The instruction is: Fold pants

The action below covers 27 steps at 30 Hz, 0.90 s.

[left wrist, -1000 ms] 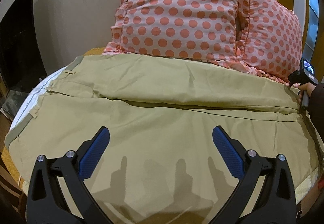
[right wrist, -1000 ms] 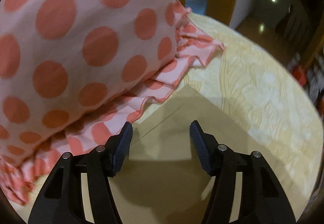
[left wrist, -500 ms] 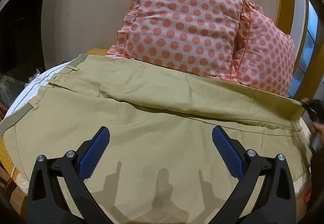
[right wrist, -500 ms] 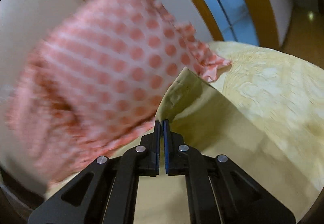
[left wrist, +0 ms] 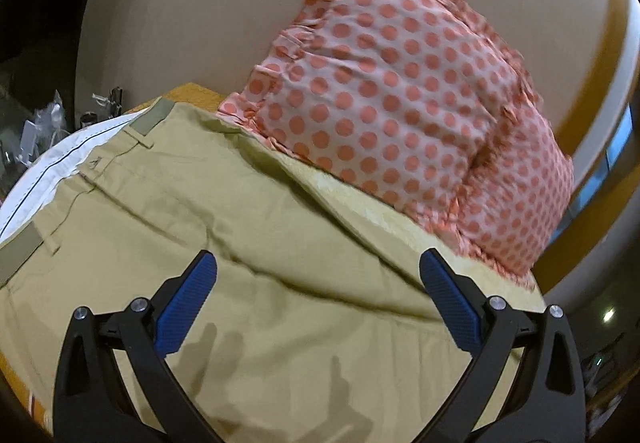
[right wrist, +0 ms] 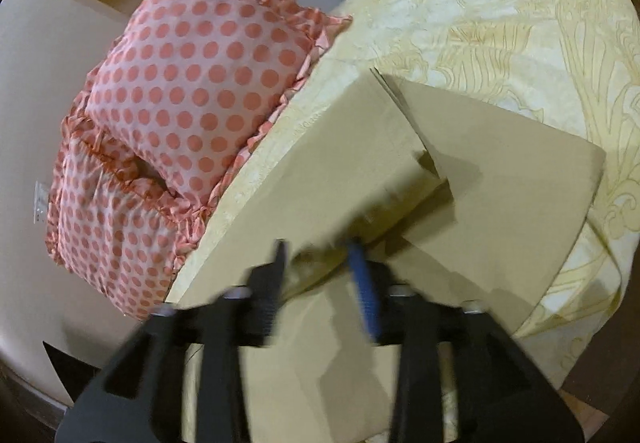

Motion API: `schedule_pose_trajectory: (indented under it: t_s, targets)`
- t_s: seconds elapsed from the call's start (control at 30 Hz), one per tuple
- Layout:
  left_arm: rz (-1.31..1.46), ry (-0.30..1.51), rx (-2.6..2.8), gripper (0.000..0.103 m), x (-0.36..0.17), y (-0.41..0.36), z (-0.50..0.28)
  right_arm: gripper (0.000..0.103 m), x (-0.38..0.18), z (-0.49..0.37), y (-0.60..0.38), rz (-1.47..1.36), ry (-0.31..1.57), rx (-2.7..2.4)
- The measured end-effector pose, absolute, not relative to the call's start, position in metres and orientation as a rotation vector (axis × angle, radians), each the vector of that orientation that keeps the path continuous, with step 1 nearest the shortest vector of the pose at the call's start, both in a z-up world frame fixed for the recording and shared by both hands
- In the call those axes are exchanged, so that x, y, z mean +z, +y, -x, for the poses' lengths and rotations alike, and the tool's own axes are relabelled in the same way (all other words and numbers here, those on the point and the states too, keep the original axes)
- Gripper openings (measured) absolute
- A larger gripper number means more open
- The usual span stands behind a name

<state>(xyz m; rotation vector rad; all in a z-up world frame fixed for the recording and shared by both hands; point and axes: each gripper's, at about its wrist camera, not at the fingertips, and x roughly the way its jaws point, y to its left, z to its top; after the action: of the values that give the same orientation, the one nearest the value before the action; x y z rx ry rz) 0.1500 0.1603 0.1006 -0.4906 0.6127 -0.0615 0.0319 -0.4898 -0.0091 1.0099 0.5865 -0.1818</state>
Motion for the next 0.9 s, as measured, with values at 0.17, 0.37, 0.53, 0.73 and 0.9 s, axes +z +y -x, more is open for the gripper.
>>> schedule_pose_trajectory:
  t_s: [0.17,0.37,0.53,0.73,0.9]
  targets:
    - [0.536,0.673,-0.032,0.101,0.094,0.175,-0.206,0.050,-0.017,-0.044,-0.492,-1.037,0.584,-0.191]
    - [0.557,0.843,0.051,0.096,0.065,0.182,-0.292,0.003,-0.020,-0.046,-0.504,-1.073,0.475,-0.134]
    - [0.540,0.987,0.133,0.050,0.028,0.186,-0.346,0.002,-0.005,-0.037,-0.509,-1.054,0.408,-0.121]
    - [0.535,0.877,0.113,0.004,0.047,0.198,-0.321,0.002,0.014,-0.031,-0.517,-1.000,0.350,-0.137]
    - [0.487,0.703,0.061,0.004,0.098,0.194,-0.207,0.002,0.021,-0.012,-0.517,-0.975,0.311,-0.159]
